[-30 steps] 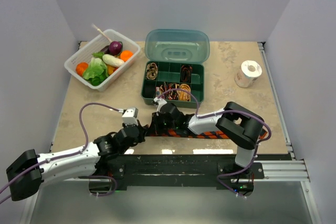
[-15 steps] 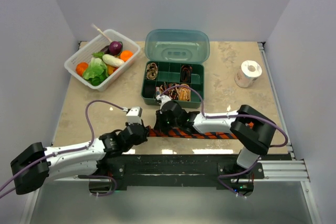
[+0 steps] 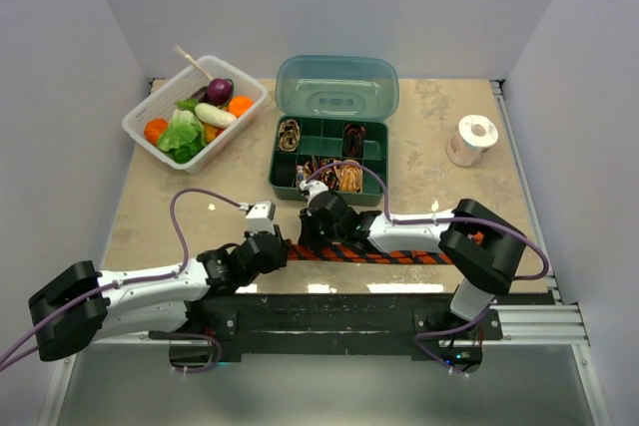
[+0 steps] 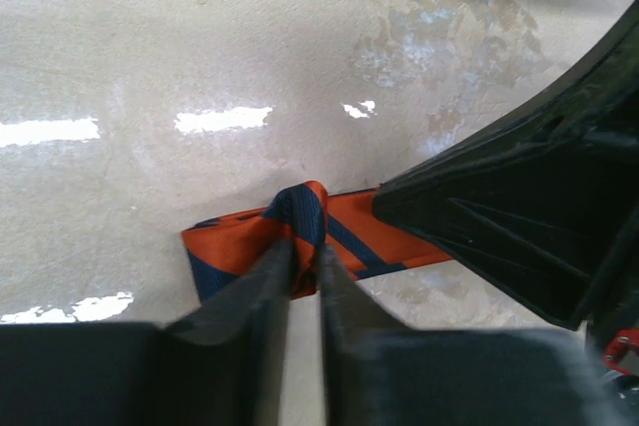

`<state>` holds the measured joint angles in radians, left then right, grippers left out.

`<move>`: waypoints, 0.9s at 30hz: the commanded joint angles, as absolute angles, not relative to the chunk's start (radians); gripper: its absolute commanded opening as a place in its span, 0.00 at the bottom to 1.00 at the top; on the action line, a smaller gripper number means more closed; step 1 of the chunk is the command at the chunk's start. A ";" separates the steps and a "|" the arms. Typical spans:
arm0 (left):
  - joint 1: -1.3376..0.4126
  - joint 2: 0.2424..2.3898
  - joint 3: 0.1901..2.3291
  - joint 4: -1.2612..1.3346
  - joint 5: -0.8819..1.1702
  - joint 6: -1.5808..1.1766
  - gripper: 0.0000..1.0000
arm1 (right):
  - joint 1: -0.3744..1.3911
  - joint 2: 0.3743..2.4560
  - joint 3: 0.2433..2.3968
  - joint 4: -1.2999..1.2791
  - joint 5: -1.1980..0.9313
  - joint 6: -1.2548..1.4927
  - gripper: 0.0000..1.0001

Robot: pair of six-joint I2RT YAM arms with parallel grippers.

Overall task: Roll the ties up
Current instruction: Roll the tie at the center of the board.

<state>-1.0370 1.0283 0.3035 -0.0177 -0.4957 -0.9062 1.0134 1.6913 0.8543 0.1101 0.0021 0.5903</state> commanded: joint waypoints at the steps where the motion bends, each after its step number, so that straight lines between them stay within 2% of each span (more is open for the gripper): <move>1: -1.046 1.014 0.315 0.072 -0.471 -0.942 0.31 | 1.012 1.689 0.876 0.115 0.012 0.572 0.00; 10: -1.046 0.994 0.227 0.212 -0.417 -0.979 0.32 | 1.012 1.628 0.891 0.066 0.060 0.537 0.00; 13: -1.046 0.996 0.213 0.216 -0.423 -1.003 0.24 | 1.011 1.608 0.888 0.078 0.057 0.532 0.00; 17: -1.046 1.008 0.210 0.190 -0.434 -1.023 0.00 | 1.012 1.606 0.890 0.104 0.032 0.522 0.00; 27: -1.046 1.042 0.232 0.138 -0.466 -1.060 0.00 | 1.012 1.657 0.894 0.155 -0.061 0.515 0.00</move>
<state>-1.0416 1.0306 0.2157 0.1513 -0.4232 -1.0332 1.0134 1.6421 0.8597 0.0956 -0.0082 0.5331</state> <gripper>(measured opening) 0.013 0.007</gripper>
